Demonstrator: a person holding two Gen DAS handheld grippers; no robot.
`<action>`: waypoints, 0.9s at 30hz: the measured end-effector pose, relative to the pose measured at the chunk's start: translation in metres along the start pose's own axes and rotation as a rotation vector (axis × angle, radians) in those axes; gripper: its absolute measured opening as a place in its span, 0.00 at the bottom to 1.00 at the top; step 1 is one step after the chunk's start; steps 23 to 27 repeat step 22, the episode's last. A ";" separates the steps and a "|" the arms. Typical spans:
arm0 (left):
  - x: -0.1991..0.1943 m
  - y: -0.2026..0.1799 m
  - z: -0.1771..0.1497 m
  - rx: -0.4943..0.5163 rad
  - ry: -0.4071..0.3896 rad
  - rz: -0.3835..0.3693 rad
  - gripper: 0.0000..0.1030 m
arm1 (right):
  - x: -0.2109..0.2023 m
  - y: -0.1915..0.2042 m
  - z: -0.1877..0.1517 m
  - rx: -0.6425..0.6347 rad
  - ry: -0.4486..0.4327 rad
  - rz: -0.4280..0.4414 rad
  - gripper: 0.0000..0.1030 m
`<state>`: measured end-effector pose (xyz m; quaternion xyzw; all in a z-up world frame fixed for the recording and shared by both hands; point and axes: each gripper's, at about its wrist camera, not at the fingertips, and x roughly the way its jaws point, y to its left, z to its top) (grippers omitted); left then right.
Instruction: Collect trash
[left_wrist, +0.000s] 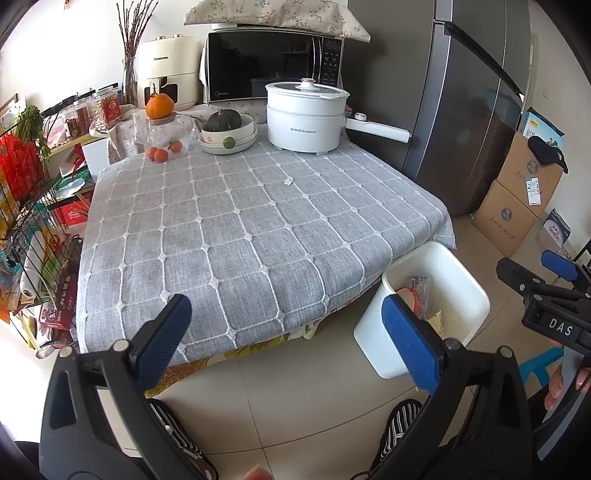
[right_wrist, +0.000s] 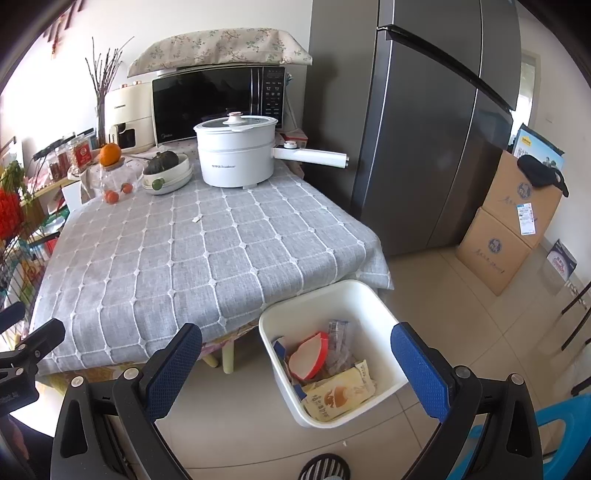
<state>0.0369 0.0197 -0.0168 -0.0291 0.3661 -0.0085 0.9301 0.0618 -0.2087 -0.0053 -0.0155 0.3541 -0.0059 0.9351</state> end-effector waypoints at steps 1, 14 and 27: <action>0.000 0.000 0.000 -0.001 -0.001 -0.002 0.99 | 0.000 0.000 0.000 0.000 0.000 0.000 1.00; -0.008 -0.004 0.003 -0.007 -0.023 0.003 0.99 | -0.001 0.000 0.001 0.003 -0.010 -0.005 1.00; -0.018 0.006 0.002 -0.032 -0.030 -0.019 0.99 | 0.002 0.011 -0.003 -0.035 -0.029 0.018 1.00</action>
